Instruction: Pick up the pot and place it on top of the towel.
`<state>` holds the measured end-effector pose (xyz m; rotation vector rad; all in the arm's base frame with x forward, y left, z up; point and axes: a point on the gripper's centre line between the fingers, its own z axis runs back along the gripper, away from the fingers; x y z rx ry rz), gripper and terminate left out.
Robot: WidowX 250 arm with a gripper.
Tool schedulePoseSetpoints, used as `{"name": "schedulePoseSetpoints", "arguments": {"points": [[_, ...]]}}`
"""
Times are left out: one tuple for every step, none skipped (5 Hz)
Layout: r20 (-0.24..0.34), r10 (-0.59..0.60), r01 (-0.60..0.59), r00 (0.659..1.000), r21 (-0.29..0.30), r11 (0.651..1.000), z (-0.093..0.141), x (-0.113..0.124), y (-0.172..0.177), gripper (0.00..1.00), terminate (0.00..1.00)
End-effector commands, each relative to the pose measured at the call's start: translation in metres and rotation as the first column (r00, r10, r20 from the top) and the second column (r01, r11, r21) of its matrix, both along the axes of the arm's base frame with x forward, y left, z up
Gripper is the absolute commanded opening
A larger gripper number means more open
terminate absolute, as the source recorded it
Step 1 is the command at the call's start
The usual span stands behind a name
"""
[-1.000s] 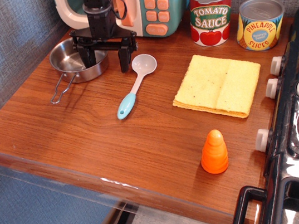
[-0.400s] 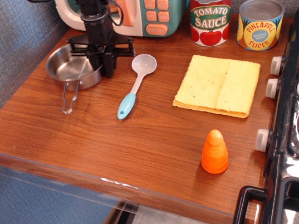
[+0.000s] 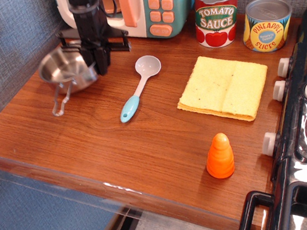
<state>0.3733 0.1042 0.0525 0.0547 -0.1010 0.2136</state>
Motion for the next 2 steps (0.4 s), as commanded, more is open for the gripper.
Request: {"name": "schedulePoseSetpoints", "arguments": {"points": [[0.131, -0.272, 0.27, 0.953, 0.032, 0.962, 0.058, -0.002, -0.095, 0.0, 0.0], [0.121, -0.395, 0.392, 0.911, 0.046, 0.919, 0.053, -0.003, -0.145, 0.0, 0.0]]}}
